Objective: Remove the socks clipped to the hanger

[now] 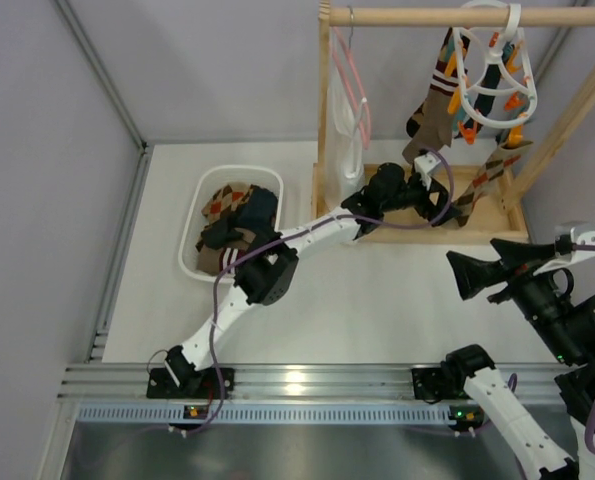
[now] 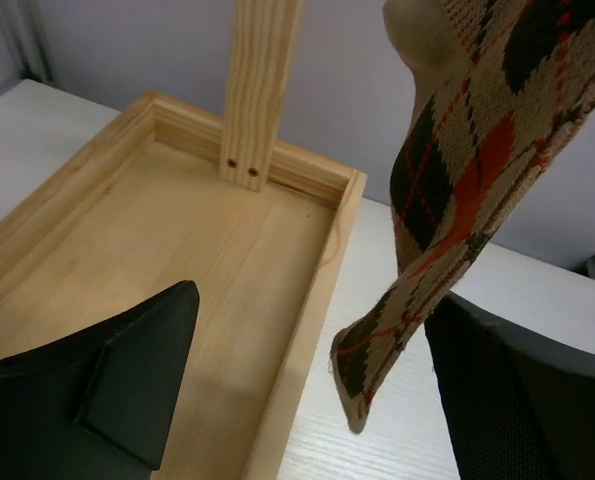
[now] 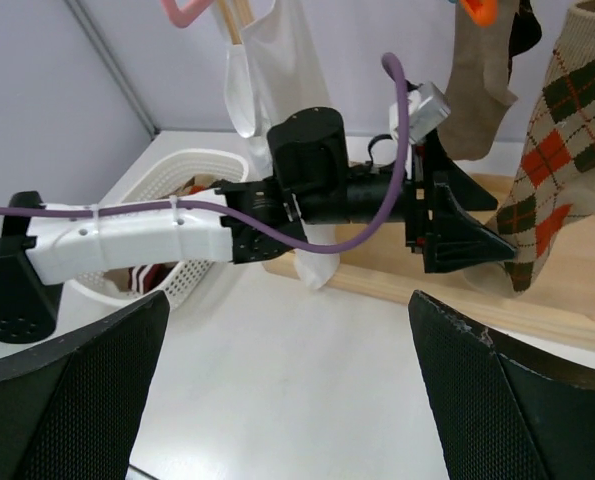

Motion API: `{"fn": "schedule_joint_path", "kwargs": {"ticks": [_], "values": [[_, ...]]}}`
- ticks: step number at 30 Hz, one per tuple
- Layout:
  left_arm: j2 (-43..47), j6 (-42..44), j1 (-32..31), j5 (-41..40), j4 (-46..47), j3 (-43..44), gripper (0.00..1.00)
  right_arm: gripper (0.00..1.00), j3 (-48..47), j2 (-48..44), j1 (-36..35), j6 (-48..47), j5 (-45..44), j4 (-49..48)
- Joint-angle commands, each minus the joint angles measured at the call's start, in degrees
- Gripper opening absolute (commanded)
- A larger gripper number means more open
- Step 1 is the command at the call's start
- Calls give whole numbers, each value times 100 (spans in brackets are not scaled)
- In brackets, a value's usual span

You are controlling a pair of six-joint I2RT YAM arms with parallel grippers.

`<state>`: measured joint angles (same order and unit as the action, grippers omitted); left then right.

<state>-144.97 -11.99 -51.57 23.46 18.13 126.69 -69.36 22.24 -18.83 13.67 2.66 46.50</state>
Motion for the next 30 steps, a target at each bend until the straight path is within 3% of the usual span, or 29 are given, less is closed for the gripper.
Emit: {"fn": "schedule_joint_path", "kwargs": {"ticks": [1,2,3,5,6,7,11,16,22,30], "values": [[-234,-417,-125,632,410,760,90,99,-51,-123,72,-5,377,-194],[-243,-453,-151,720,445,752,83,100,-42,-149,72,-40,315,-185],[-217,-384,-230,712,463,699,57,99,-42,-167,72,-49,201,-185],[-138,-296,-327,634,463,594,29,100,-60,-159,72,-75,95,-194],[2,-321,-414,450,481,428,8,100,-68,-150,81,-75,-149,-177],[82,-391,-433,379,507,296,1,99,-77,-150,81,-66,-247,-176],[801,-743,-441,-499,595,-749,0,99,-253,-141,81,-136,-1494,-97],[1786,-997,-441,-1430,630,-2426,0,99,-438,43,20,-312,-1680,-106],[2762,-1420,-354,-1582,622,-3563,0,99,-1087,1071,-94,-409,-2287,517],[3518,-2034,-117,-1213,622,-4486,0,95,-2783,2546,-103,-462,-1777,518]]}}
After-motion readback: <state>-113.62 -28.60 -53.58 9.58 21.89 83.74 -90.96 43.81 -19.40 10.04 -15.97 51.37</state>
